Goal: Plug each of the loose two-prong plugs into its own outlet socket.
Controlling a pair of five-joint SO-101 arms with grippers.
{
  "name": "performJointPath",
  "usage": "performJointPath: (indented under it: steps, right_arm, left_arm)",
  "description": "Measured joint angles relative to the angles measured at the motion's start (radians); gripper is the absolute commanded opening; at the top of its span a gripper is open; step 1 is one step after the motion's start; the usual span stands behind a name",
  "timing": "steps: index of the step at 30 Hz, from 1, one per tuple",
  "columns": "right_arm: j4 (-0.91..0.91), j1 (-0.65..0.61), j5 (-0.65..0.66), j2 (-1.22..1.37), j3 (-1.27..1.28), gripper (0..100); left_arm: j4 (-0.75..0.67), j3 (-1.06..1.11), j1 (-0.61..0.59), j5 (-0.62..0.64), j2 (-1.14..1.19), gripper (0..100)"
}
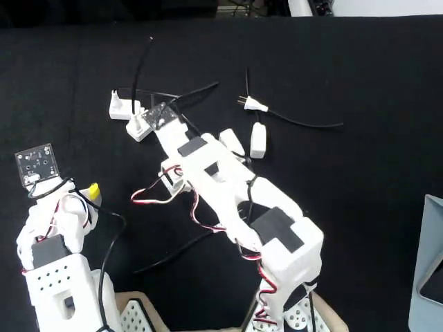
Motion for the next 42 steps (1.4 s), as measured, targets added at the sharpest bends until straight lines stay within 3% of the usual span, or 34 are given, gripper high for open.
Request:
performJointPath:
  steps: [8, 15, 25, 42]
  right_arm:
    - [0.0, 0.002, 0.0, 0.0, 0.0, 12.0]
    - [0.02, 0.002, 0.002, 0.002, -0.031, 16.9]
    - [0.288, -0.006, 0.002, 0.005, -0.235, 20.5]
    - [0.17, 0.055, 0.002, 0.009, -0.167, 20.5]
  left_arm:
    - [0.0, 0.0, -0.002, 0.0, -0.003, 27]
    - [0.0, 0.0, -0.002, 0.0, -0.003, 27]
    - [0.0, 0.0, -0.002, 0.0, -0.003, 27]
    - [0.0, 0.0, -0.002, 0.0, -0.003, 27]
